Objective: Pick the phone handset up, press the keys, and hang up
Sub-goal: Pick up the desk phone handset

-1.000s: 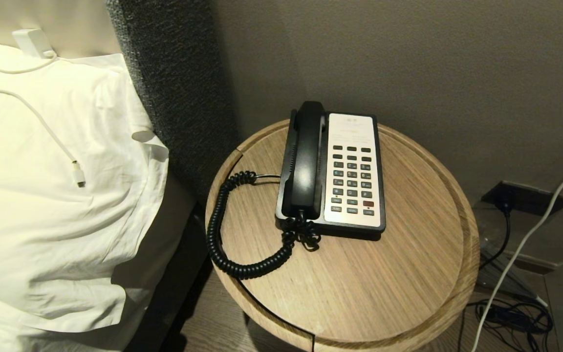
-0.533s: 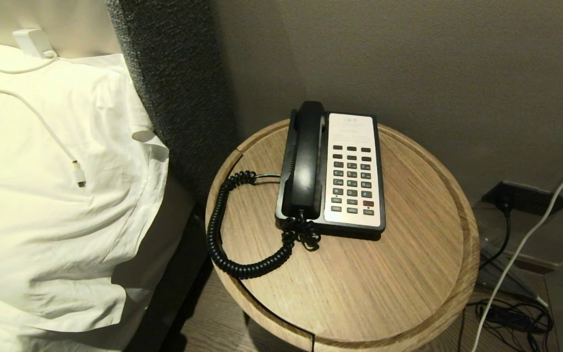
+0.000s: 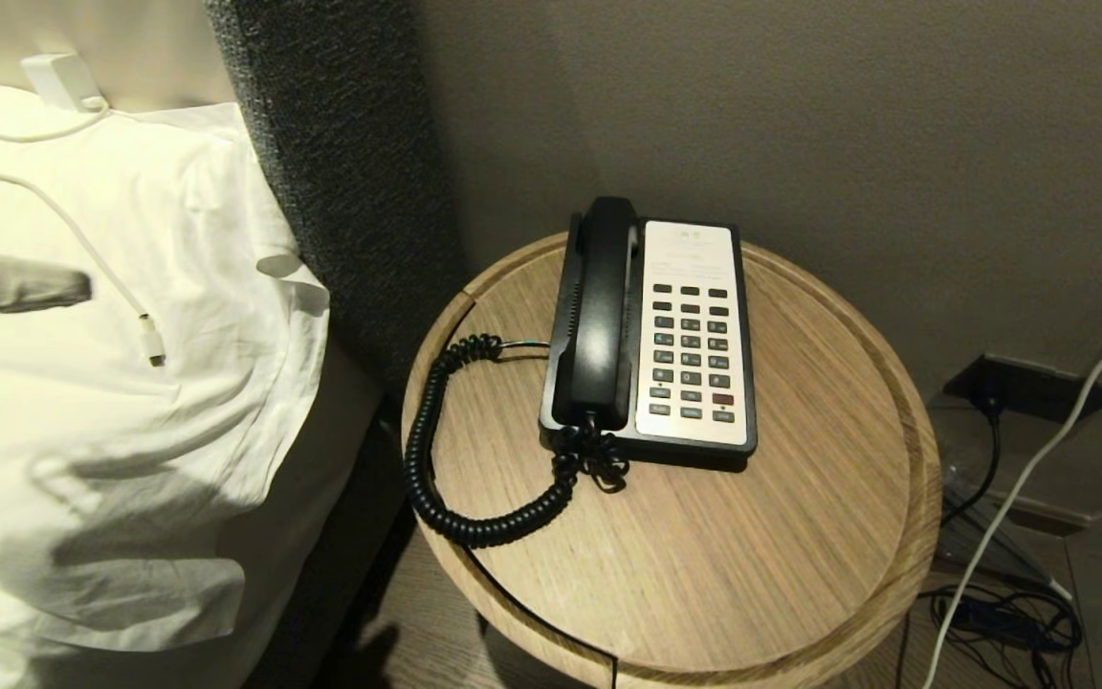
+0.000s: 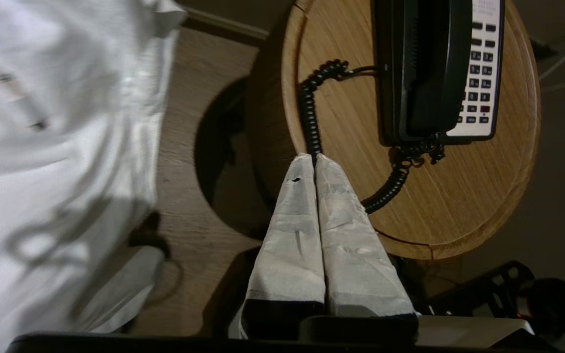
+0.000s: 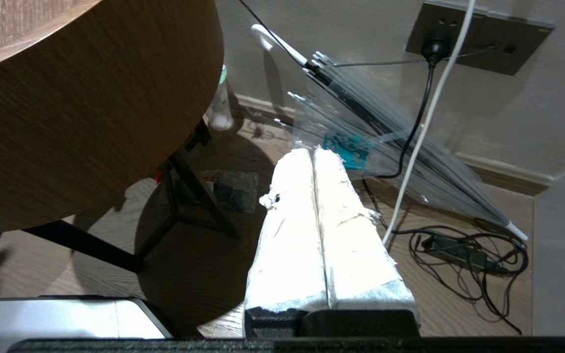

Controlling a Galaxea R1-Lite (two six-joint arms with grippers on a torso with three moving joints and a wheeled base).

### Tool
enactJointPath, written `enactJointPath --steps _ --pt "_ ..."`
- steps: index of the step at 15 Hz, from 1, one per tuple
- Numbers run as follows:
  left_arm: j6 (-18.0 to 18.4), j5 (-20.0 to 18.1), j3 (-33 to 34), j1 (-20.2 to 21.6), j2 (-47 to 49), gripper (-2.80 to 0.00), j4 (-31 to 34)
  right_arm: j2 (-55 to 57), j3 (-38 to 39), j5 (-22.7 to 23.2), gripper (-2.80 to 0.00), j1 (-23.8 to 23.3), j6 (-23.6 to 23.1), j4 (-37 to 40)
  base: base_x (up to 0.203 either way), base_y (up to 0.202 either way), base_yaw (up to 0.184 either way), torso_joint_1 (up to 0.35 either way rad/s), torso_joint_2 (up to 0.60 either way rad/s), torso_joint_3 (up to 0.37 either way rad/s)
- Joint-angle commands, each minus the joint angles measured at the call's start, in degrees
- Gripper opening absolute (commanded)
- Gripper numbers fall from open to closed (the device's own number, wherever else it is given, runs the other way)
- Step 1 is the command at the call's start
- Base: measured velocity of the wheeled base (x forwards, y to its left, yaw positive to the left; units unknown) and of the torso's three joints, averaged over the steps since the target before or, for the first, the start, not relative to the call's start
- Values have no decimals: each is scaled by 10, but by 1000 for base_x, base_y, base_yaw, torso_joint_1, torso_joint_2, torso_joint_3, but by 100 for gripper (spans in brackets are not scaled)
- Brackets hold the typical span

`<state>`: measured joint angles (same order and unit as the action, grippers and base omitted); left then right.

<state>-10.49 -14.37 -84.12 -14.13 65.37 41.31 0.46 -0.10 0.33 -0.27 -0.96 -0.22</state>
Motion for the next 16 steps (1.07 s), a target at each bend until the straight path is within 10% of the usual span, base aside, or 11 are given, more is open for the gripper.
enactJointPath --steps 1,10,16 --pt "-21 28 -51 -79 149 -280 -3 0 0 0 -280 0 0 0 0 0 0 0 0 0" --pt "-52 244 -259 -281 331 -280 28 0 0 0 -280 0 0 0 0 0 0 0 0 0" --pt "-55 282 -261 -330 356 -280 24 0 0 0 -280 0 -1 0 0 0 0 0 0 0"
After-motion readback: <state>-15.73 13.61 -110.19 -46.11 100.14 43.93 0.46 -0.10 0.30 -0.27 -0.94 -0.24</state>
